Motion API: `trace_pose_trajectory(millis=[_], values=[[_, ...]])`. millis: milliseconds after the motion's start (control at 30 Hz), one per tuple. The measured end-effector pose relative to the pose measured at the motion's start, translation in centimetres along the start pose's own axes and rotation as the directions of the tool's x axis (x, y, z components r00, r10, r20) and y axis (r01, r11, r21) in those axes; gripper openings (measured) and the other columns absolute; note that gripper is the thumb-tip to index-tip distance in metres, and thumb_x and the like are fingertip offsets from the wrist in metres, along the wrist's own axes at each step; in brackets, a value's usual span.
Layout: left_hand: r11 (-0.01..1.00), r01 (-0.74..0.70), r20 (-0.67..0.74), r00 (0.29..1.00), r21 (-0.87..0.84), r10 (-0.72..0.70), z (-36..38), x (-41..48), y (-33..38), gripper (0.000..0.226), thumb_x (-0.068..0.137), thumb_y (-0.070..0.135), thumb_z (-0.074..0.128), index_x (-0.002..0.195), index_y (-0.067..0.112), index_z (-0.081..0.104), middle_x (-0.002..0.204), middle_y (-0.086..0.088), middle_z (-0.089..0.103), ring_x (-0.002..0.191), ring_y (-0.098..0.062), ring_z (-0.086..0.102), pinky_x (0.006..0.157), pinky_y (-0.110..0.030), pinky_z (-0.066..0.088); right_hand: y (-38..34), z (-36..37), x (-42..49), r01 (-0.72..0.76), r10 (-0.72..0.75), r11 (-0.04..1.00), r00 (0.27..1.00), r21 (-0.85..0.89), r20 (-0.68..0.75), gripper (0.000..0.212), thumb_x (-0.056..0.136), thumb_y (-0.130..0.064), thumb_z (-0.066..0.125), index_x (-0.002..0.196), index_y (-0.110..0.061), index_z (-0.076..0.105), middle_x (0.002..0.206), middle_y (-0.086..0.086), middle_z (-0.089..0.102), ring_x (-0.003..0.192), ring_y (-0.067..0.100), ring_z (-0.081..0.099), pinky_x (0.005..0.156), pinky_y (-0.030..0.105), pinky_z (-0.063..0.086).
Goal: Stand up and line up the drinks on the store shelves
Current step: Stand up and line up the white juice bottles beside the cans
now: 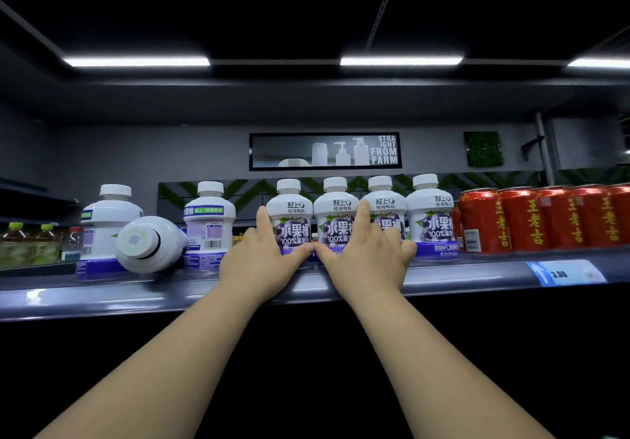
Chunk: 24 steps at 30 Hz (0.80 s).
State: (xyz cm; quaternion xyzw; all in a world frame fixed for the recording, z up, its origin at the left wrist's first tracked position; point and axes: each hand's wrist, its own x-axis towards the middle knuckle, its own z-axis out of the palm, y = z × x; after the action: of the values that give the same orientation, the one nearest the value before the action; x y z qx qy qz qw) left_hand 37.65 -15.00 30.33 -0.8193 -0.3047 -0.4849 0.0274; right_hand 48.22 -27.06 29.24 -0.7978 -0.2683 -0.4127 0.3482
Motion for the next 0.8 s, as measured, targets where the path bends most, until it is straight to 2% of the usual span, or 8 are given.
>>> trace_pose_trajectory(millis=[100, 300, 433, 533, 600, 700, 800], values=[[0.999, 0.002, 0.031, 1.0, 0.035, -0.003, -0.3, -0.3, 0.2, 0.114, 0.077, 0.087, 0.041, 0.155, 0.018, -0.004, 0.134, -0.008, 0.059, 0.117, -0.03, 0.058, 0.081, -0.04, 0.047, 0.0, -0.1, 0.0, -0.016, 0.016, 1.0, 1.0, 0.003, -0.003, 0.116, 0.077, -0.087, 0.042, 0.157, -0.015, -0.002, 0.126, 0.0, 0.061, 0.118, 0.027, 0.043, 0.088, 0.045, 0.025], [1.0, 0.025, 0.036, 0.999, 0.018, -0.026, -0.4, -0.3, 0.2, 0.108, 0.084, 0.078, 0.046, 0.156, 0.017, -0.007, 0.134, -0.01, 0.06, 0.117, -0.03, 0.059, 0.084, -0.041, 0.048, 0.0, -0.3, -0.4, -0.045, 0.048, 0.996, 0.998, 0.077, -0.03, 0.117, 0.078, -0.081, 0.052, 0.155, -0.006, 0.005, 0.121, 0.006, 0.062, 0.119, 0.026, 0.046, 0.092, 0.045, 0.025], [1.0, -0.001, 0.036, 0.999, 0.018, 0.0, -0.3, -0.3, -0.2, 0.103, 0.087, 0.075, 0.045, 0.156, 0.018, -0.008, 0.132, -0.01, 0.061, 0.114, -0.031, 0.061, 0.082, -0.041, 0.049, 0.1, -0.3, -0.5, -0.044, 0.051, 0.991, 0.998, 0.123, -0.049, 0.114, 0.078, -0.078, 0.056, 0.154, -0.007, 0.01, 0.119, 0.005, 0.062, 0.117, 0.025, 0.048, 0.092, 0.043, 0.024], [1.0, -0.02, 0.05, 0.999, 0.019, 0.019, -0.4, -0.3, -0.3, 0.101, 0.088, 0.073, 0.044, 0.156, 0.018, -0.008, 0.134, -0.009, 0.06, 0.114, -0.03, 0.06, 0.083, -0.04, 0.049, 0.3, -0.1, -0.5, -0.032, 0.039, 0.993, 0.997, 0.111, -0.063, 0.103, 0.077, -0.078, 0.054, 0.152, -0.016, 0.021, 0.12, 0.002, 0.063, 0.117, 0.026, 0.048, 0.09, 0.043, 0.024], [1.0, -0.028, 0.037, 0.999, -0.004, 0.028, -0.5, -0.4, -0.2, 0.101, 0.088, 0.071, 0.046, 0.157, 0.017, -0.005, 0.139, -0.008, 0.056, 0.12, -0.029, 0.057, 0.086, -0.04, 0.048, 0.3, 0.2, -0.5, -0.01, 0.017, 0.997, 0.996, 0.081, -0.091, 0.092, 0.076, -0.078, 0.055, 0.147, -0.024, 0.033, 0.121, 0.001, 0.061, 0.116, 0.027, 0.048, 0.089, 0.044, 0.026], [0.993, -0.081, -0.025, 0.997, -0.083, 0.079, -0.7, -0.8, -0.4, 0.099, 0.088, 0.066, 0.052, 0.157, 0.016, 0.003, 0.147, -0.007, 0.042, 0.132, -0.025, 0.045, 0.1, -0.04, 0.042, 0.5, 1.3, -0.5, 0.102, -0.078, 0.989, 0.973, 0.104, -0.219, 0.083, 0.069, -0.073, 0.063, 0.135, -0.024, 0.051, 0.11, 0.005, 0.061, 0.102, 0.03, 0.05, 0.085, 0.042, 0.027], [0.977, -0.189, -0.072, 0.98, -0.095, 0.183, -1.0, -1.9, -1.4, 0.093, 0.088, 0.059, 0.056, 0.157, 0.018, 0.009, 0.148, -0.004, 0.031, 0.136, -0.023, 0.035, 0.109, -0.038, 0.035, 0.3, 1.6, -0.9, 0.232, -0.195, 0.968, 0.935, 0.096, -0.296, 0.078, 0.07, -0.069, 0.056, 0.136, -0.026, 0.052, 0.124, 0.007, 0.058, 0.112, 0.03, 0.047, 0.089, 0.043, 0.024]])
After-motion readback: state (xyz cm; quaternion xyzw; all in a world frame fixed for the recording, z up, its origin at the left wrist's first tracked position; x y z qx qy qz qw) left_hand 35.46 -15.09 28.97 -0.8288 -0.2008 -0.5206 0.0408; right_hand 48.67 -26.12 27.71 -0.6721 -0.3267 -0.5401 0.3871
